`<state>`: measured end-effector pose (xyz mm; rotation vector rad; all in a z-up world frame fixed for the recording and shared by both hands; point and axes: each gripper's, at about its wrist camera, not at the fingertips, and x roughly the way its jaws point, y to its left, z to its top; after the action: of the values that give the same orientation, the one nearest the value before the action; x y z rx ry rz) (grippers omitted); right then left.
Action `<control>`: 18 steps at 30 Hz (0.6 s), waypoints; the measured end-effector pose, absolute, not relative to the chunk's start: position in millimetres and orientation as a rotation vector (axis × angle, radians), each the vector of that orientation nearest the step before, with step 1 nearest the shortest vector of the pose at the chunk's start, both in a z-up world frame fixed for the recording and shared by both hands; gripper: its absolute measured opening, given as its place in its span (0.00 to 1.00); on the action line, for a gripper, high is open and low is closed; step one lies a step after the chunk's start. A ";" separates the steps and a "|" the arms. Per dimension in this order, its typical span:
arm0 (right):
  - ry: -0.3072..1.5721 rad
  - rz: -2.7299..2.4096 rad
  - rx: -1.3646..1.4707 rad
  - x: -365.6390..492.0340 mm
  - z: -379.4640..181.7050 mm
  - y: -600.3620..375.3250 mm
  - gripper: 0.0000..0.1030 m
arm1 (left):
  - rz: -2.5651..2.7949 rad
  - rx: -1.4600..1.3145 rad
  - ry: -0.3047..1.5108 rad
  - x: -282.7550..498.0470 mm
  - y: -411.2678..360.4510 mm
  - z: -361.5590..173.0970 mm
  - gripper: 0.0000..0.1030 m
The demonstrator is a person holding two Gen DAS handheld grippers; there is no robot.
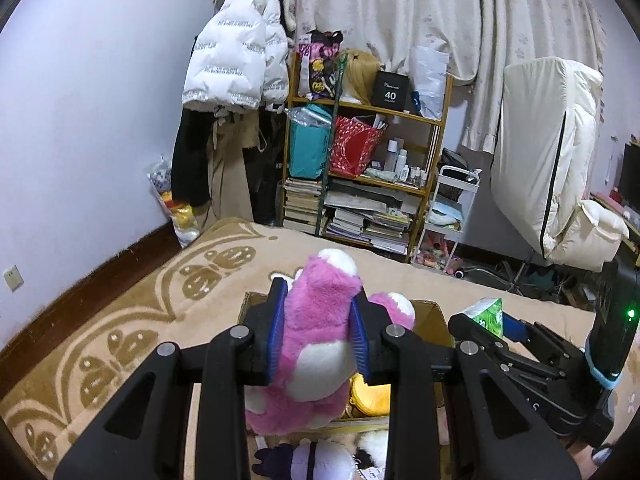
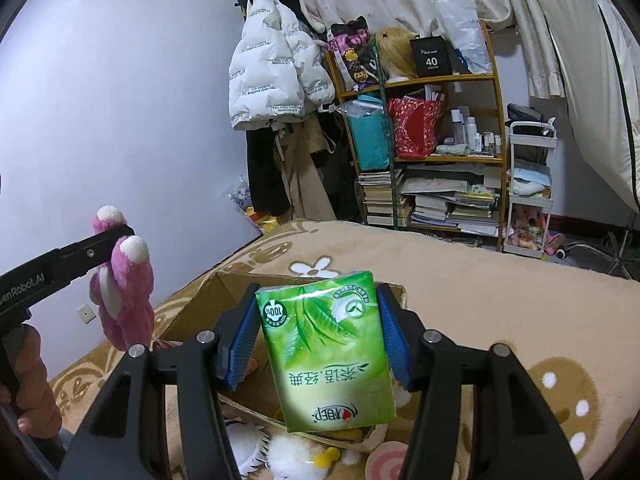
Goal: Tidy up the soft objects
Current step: 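Lift and carry the pink bear and tissue pack over the box with both grippers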
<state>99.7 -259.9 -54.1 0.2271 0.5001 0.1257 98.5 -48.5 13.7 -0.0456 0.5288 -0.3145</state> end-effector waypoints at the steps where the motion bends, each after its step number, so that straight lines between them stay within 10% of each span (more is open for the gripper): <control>1: 0.500 0.130 0.231 100.6 -55.5 -260.2 0.58 | -0.314 -0.049 0.536 100.4 -48.1 11.7 0.27; 18: 0.475 0.149 0.241 104.7 -64.8 -262.5 0.58 | -0.367 -0.095 0.596 121.1 -51.2 -4.6 0.28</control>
<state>104.7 -262.5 -64.8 0.2411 0.4747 0.1490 121.1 -51.2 -4.6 -0.0947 0.5961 -0.3673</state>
